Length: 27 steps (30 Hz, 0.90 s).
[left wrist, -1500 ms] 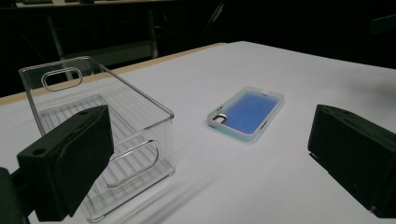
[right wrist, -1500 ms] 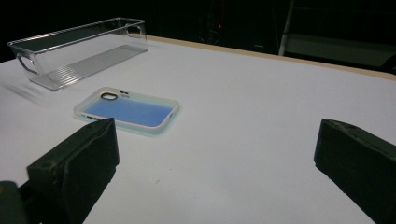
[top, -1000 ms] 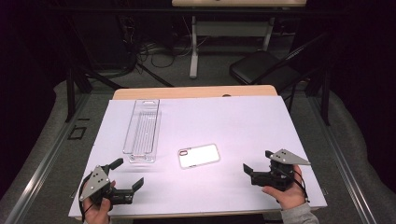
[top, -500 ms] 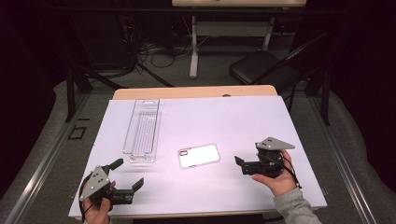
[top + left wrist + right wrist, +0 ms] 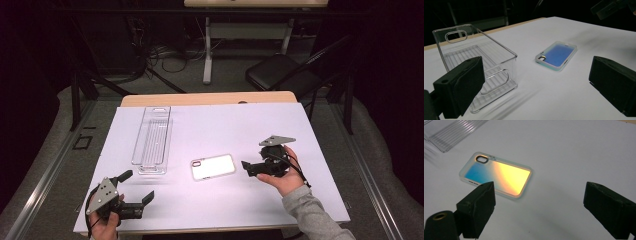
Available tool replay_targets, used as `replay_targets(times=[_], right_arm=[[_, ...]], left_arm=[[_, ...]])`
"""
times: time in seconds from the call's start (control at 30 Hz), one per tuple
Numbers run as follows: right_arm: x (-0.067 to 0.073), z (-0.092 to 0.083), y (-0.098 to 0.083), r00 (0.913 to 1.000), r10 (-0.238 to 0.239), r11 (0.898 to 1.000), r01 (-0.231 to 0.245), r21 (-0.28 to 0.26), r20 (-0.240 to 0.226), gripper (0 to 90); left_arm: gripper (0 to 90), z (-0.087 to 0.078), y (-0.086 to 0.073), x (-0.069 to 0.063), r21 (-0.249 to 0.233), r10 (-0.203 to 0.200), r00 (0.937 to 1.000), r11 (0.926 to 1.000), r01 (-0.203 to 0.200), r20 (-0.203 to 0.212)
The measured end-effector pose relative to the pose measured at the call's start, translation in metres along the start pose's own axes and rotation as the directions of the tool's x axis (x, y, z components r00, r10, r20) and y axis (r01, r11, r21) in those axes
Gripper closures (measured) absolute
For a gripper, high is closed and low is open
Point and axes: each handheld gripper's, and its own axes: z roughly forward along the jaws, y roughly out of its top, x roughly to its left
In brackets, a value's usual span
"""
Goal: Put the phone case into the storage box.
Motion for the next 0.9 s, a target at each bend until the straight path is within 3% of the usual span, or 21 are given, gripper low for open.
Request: replay_targets(times=[0.1,0.4,0.9], right_arm=[[0.003,0.006,0.008,1.0000,0.003,0.999,-0.003,0.032,-0.009,14.6],[0.007,0.032,0.028,0.9998,0.008,0.994,-0.006,0.108,-0.019,14.3],[0.012,0.062,0.050,0.9998,-0.019,0.989,0.020,0.146,-0.011,14.3]], left_arm=[[0.4,0.000,0.000,0.000,0.002,-0.001,1.0000,1.0000,0.001,-0.001],[0.4,0.001,-0.001,0.000,0.004,-0.002,1.0000,1.0000,0.002,0.002],[0.5,0.002,-0.001,0.001,0.008,-0.003,1.0000,1.0000,0.003,0.005]])
